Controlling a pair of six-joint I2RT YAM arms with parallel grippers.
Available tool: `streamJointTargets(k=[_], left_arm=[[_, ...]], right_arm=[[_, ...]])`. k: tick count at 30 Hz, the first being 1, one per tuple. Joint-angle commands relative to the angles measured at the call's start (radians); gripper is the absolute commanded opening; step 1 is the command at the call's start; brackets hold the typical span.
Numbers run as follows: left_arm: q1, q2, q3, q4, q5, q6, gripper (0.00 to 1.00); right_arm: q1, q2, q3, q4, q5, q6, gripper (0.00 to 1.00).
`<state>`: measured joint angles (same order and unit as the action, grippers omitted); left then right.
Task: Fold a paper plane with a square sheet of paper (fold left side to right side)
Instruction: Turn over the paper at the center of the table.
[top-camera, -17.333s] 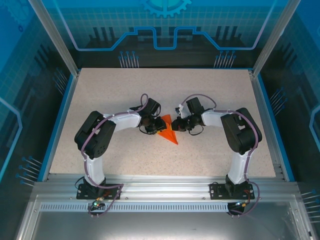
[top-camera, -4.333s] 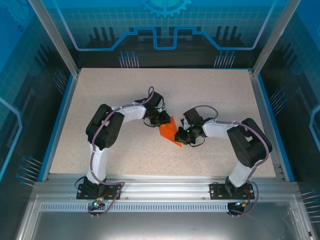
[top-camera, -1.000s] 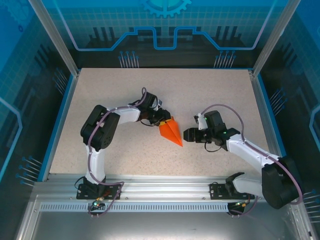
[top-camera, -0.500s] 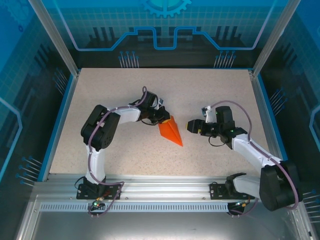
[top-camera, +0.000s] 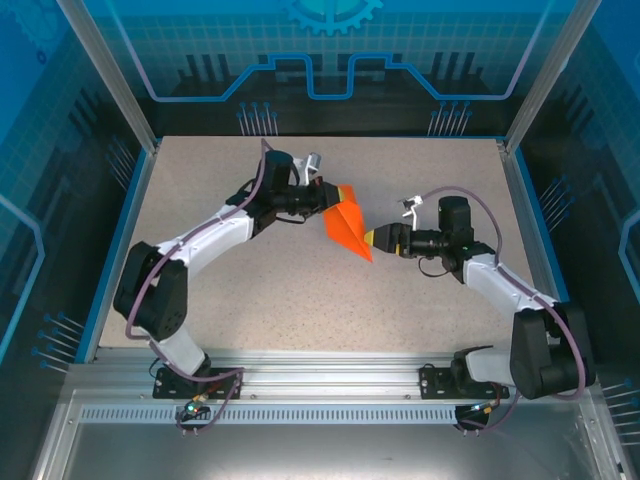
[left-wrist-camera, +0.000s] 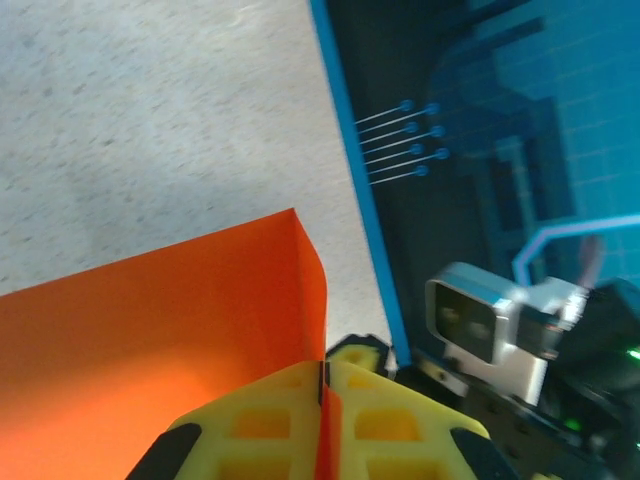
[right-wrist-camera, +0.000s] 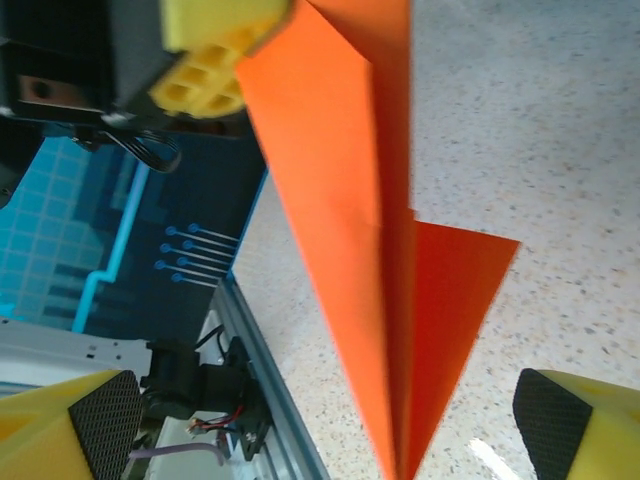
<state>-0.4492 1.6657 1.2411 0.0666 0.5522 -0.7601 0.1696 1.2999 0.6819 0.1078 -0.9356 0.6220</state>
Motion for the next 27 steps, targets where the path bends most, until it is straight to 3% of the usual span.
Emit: streamJointTargets(k=[1, 8, 11, 16, 19, 21, 23, 27], left_arm=[[-0.002, -0.047, 0.006, 0.043, 0.054, 0.027, 0.07], [-0.003, -0.072, 0.010, 0.097, 0.134, 0.009, 0.08], [-0.004, -0.064, 0.011, 0.120, 0.156, -0.007, 0.08], [-0.007, -0.049, 0.012, 0.134, 0.181, -0.018, 0.09], [-0.007, -0.050, 0.010, 0.115, 0.178, -0.004, 0.12], [-0.007, -0.063, 0.011, 0.071, 0.157, 0.029, 0.20], [-0.008, -0.080, 0.014, 0.006, 0.117, 0.076, 0.30], [-0.008, -0.147, 0.011, -0.179, -0.045, 0.198, 0.43]], right_arm=[[0.014, 0.015, 0.031, 0.080, -0.096, 0.037, 0.99], [0.061, 0.030, 0.040, 0.202, -0.132, 0.138, 0.99], [0.086, 0.032, 0.053, 0.219, -0.130, 0.164, 0.92], [0.092, 0.014, 0.054, 0.214, -0.103, 0.179, 0.61], [0.092, -0.002, 0.053, 0.154, -0.066, 0.147, 0.37], [0.091, -0.014, 0.060, 0.070, -0.027, 0.099, 0.24], [0.092, -0.026, 0.075, -0.020, 0.010, 0.039, 0.15], [0.098, -0.051, 0.130, -0.257, 0.142, -0.110, 0.08]])
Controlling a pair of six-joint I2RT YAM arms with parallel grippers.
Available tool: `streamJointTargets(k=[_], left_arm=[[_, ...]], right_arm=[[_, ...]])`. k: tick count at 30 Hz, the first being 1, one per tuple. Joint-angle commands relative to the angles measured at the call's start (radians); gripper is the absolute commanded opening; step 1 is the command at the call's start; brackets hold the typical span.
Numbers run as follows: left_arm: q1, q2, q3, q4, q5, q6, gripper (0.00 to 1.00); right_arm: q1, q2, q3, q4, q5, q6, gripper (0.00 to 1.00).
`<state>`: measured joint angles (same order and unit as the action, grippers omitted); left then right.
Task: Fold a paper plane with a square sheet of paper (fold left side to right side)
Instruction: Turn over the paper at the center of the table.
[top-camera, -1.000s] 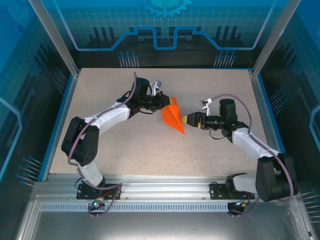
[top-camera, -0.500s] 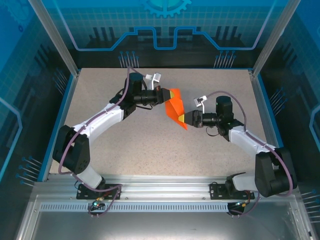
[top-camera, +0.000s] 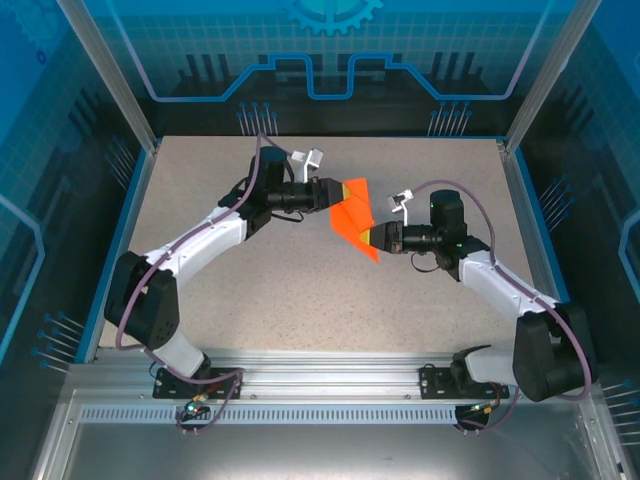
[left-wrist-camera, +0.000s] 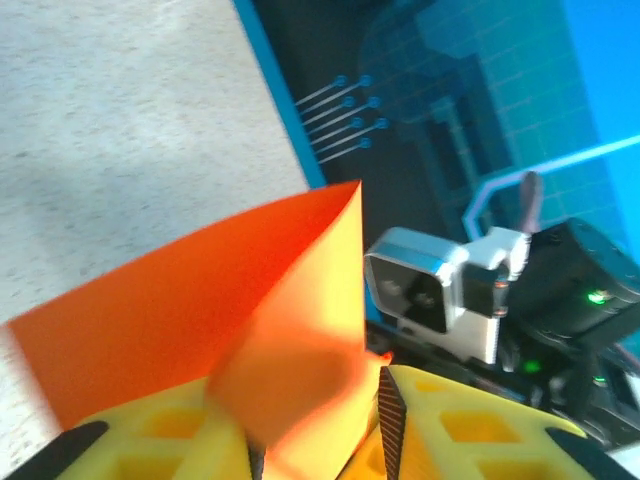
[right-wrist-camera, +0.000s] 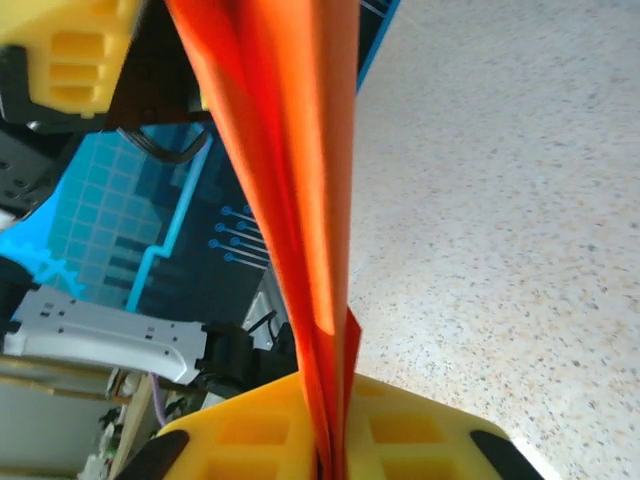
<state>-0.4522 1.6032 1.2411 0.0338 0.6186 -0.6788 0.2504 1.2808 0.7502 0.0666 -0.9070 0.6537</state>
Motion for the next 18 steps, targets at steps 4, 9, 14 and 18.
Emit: streamJointTargets(k=[4, 9, 14, 18], left_arm=[[-0.005, -0.194, -0.023, -0.298, -0.344, 0.196, 0.53], [-0.005, -0.372, -0.159, -0.340, -0.597, 0.189, 0.58], [-0.004, -0.504, -0.267, -0.374, -0.757, 0.152, 0.61], [-0.005, -0.561, -0.303, -0.418, -0.838, 0.142, 0.63]], right_arm=[[0.077, -0.041, 0.156, -0.496, 0.395, -0.303, 0.09], [0.336, 0.049, 0.348, -0.815, 1.086, -0.407, 0.10], [0.544, 0.312, 0.583, -1.115, 1.619, -0.336, 0.11], [0.650, 0.539, 0.731, -1.301, 1.878, -0.254, 0.12]])
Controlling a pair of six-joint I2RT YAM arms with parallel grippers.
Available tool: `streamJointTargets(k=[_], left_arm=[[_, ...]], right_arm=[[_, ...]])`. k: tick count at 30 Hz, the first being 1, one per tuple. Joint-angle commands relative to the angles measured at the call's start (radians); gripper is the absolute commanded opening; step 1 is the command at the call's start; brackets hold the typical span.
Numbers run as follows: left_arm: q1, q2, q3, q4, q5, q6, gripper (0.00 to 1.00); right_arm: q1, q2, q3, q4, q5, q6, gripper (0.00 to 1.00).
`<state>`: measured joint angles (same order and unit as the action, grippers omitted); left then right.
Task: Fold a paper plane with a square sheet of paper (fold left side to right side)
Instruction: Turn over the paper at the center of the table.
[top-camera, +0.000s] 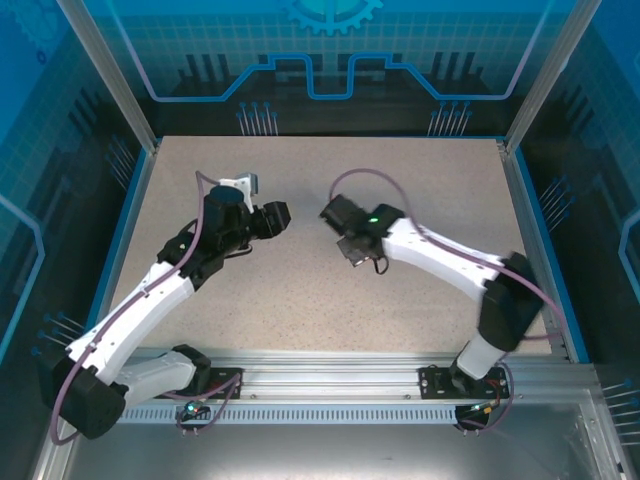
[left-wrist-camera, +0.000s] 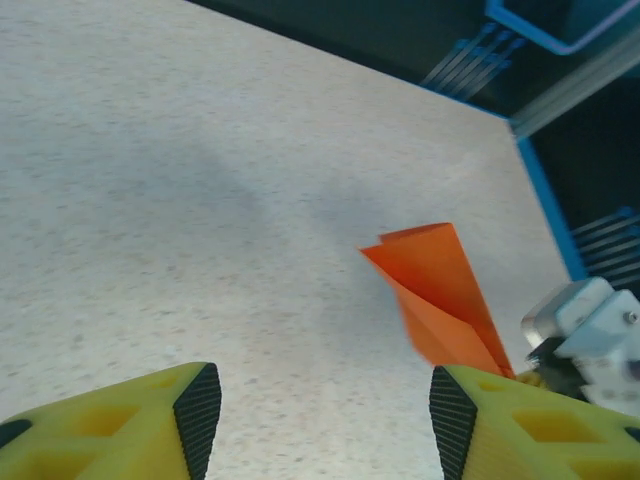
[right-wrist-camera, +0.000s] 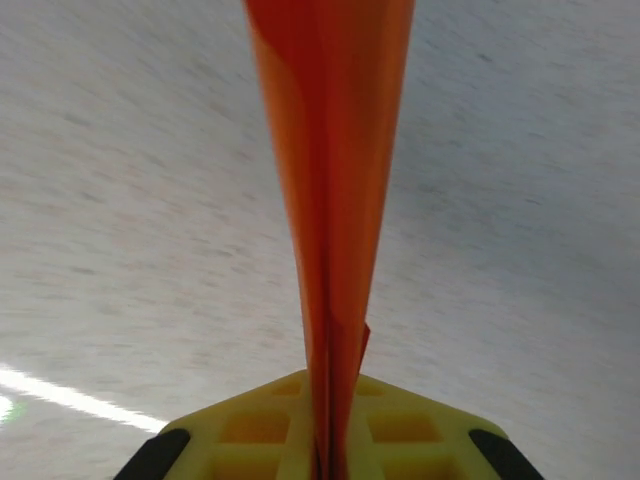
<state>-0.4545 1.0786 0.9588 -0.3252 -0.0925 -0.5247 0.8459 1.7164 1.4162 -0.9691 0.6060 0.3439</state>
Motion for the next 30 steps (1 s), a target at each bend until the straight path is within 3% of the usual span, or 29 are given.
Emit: streamJointTargets(k=[1, 6, 12, 17, 21, 25, 28, 30], left_arm=[[-0.002, -0.048, -0.024, -0.072, -0.141, -0.011, 0.64], [0.000, -0.078, -0.030, -0.103, -0.180, -0.009, 0.65], [-0.001, -0.088, -0.037, -0.121, -0.195, -0.008, 0.66], [0.000, -0.085, -0.037, -0.136, -0.191, -0.002, 0.67], [0.000, -0.085, -0.037, -0.146, -0.183, -0.001, 0.67], [-0.001, -0.081, -0.032, -0.150, -0.157, 0.000, 0.70], [0.000, -0.076, -0.035, -0.149, -0.133, -0.004, 0.72], [0.000, -0.069, -0.040, -0.142, -0.106, -0.008, 0.73]], right_arm=[[0.071, 0.169, 0.106, -0.311, 0.412, 0.079, 0.12], [0.121, 0.431, 0.261, -0.463, 0.574, 0.138, 0.13], [0.156, 0.637, 0.353, -0.445, 0.563, 0.083, 0.16], [0.192, 0.678, 0.363, -0.376, 0.440, 0.025, 0.43], [0.219, 0.616, 0.313, -0.302, 0.303, -0.010, 0.66], [0.240, 0.460, 0.227, -0.227, 0.170, -0.027, 0.88], [0.246, 0.318, 0.138, -0.165, 0.076, -0.029, 0.99], [0.247, 0.195, 0.072, -0.111, 0.010, -0.031, 1.00]])
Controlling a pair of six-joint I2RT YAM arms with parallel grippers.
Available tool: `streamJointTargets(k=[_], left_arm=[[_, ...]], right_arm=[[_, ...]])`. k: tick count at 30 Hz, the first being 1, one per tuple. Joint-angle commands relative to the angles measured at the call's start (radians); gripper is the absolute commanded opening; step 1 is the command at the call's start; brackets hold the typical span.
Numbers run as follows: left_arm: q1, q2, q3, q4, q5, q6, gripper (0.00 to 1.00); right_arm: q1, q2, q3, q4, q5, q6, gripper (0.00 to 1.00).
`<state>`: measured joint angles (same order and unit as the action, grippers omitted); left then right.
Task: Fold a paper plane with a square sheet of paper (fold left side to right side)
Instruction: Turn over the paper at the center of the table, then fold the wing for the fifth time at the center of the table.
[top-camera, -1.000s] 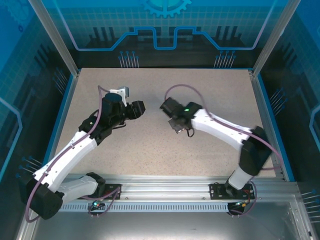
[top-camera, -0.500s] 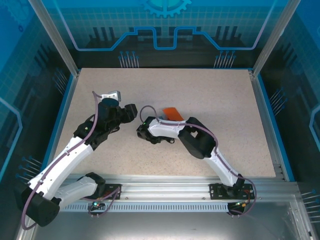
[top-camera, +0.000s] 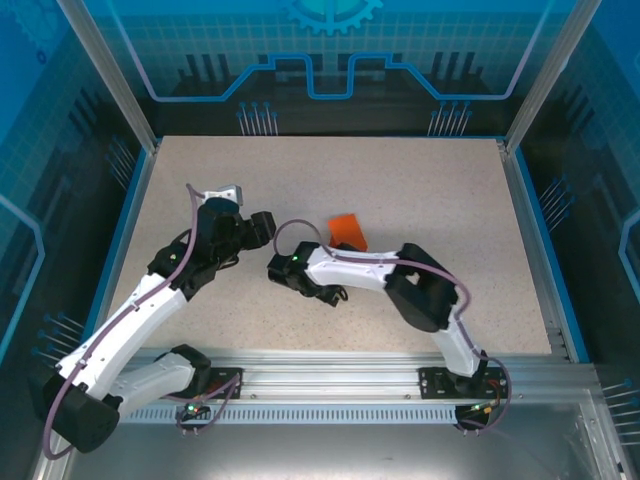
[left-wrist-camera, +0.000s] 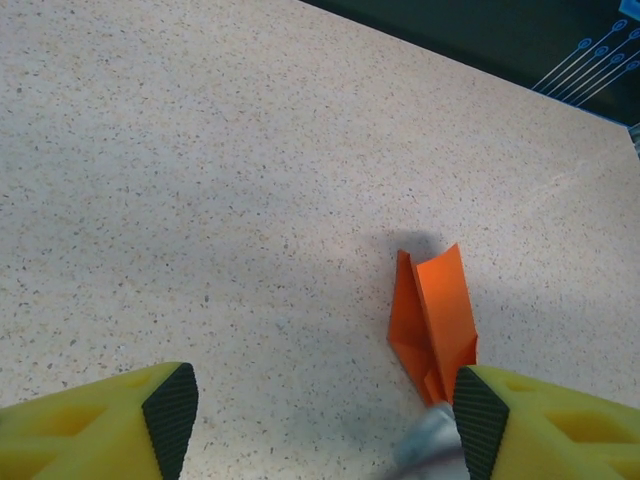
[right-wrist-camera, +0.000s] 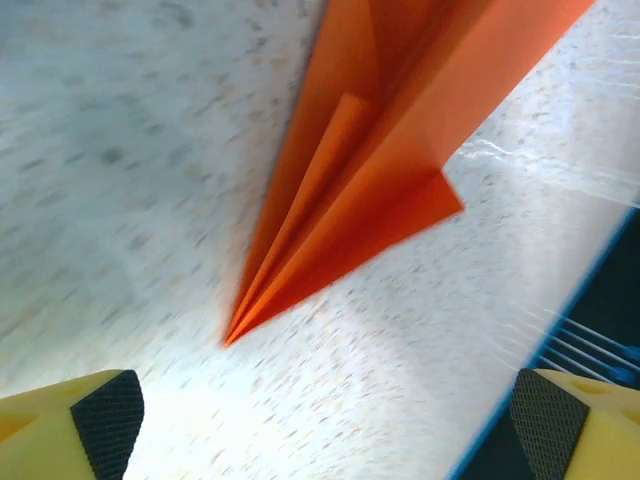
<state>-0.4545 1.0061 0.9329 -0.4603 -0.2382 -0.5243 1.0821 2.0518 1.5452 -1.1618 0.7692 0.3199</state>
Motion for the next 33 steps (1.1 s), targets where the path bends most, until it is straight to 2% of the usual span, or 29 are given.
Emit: streamJointTargets(k=[1, 6, 10, 13, 17, 20, 26, 33], left_arm=[[0.000, 0.011, -0.017, 0.001, 0.061, -0.011, 0.74], [-0.002, 0.082, -0.037, 0.085, 0.223, -0.045, 0.74], [-0.026, 0.193, -0.061, 0.215, 0.370, -0.101, 0.73], [-0.066, 0.298, -0.059, 0.301, 0.421, -0.137, 0.74], [-0.096, 0.465, -0.018, 0.398, 0.472, -0.177, 0.73], [-0.108, 0.594, 0.037, 0.438, 0.490, -0.189, 0.71], [-0.109, 0.817, 0.143, 0.527, 0.541, -0.205, 0.66], [-0.106, 0.950, 0.237, 0.540, 0.548, -0.172, 0.59]], right_arm=[[0.007, -0.205, -0.094, 0.108, -0.178, -0.008, 0.99], [-0.103, -0.460, -0.239, 0.231, -0.342, -0.005, 1.00], [-0.322, -0.658, -0.405, 0.425, -0.628, 0.010, 0.99], [-0.493, -0.766, -0.544, 0.581, -0.817, 0.049, 0.99], [-0.703, -0.811, -0.660, 0.705, -1.056, 0.077, 1.00], [-0.823, -0.805, -0.762, 0.786, -1.221, 0.112, 0.99], [-0.906, -0.787, -0.854, 0.860, -1.314, 0.113, 0.96], [-0.937, -0.755, -0.878, 0.891, -1.346, 0.099, 0.89]])
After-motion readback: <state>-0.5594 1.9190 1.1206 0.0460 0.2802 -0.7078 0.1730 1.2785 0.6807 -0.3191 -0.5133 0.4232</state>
